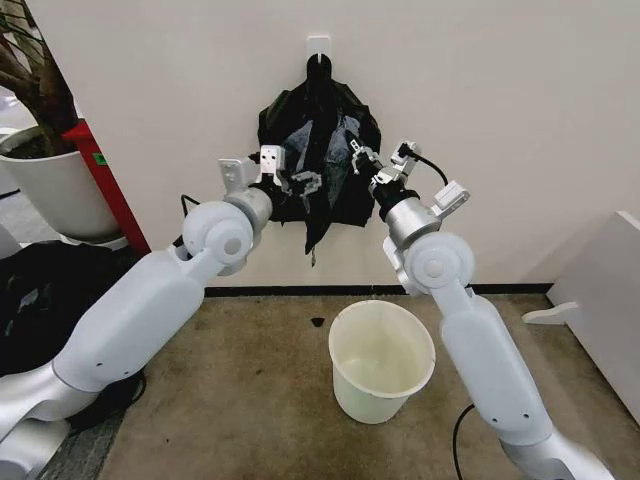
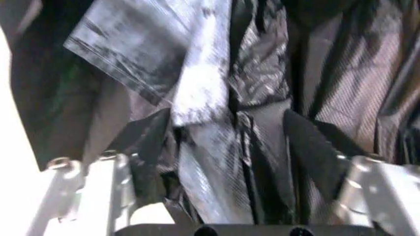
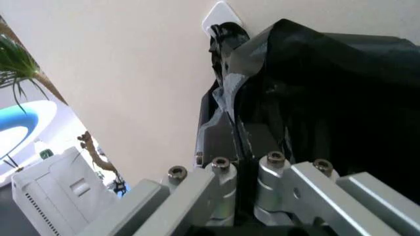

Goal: Place the garbage bag over the trash bin.

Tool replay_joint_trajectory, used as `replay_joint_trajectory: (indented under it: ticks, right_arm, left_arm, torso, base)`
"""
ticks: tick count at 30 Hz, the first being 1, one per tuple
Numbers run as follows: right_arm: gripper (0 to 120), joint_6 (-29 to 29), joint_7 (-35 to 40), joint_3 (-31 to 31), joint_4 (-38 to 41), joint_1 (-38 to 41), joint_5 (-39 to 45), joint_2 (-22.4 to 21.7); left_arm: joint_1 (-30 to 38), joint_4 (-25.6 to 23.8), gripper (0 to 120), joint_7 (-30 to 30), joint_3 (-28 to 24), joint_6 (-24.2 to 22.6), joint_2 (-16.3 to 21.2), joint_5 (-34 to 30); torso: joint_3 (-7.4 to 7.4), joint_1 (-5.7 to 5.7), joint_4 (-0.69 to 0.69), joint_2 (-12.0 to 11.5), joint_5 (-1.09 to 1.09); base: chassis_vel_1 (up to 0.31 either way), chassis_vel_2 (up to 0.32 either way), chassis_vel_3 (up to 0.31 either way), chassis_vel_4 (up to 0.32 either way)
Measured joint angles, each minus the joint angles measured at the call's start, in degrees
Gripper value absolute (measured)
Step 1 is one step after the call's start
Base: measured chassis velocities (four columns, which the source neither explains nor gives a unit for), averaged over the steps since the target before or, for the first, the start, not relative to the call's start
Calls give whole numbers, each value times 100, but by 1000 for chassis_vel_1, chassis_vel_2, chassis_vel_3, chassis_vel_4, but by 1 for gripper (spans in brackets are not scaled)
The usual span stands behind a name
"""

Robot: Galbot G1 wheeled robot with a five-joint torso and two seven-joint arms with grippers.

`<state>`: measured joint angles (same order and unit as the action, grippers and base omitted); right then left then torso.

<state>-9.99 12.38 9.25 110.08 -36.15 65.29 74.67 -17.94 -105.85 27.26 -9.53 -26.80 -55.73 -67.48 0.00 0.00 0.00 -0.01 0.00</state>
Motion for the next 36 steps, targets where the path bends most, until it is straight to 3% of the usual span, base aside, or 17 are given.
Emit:
replay_joint_trajectory:
  ticks: [10,16,19,36]
  right_arm:
    - [0,-7,32,6,31,-21,7,-40]
    - [0,-10,36,12,64,-51,13,-128]
    - [0,-13,36,17,80,-98,11,-162]
    - [0,-17,8,108,83,-256,-10,-335]
  left_arm:
    - [41,89,32,27,-51,-66,-111,-19]
    - [-37,-94,6,36,6,-39,-73,-20]
    - [-83,-167,0,41,63,-30,-29,-20]
    - [-339,-415,0,78,558,212,115,114]
  torso:
    - [0,0,0,0,0]
    - [0,0,0,1,0]
    - [0,0,0,1,0]
    - [0,0,0,1,0]
  base:
    - [0,0,0,0]
    - [0,0,0,0]
    - [0,0,0,0]
    - [0,0,0,0]
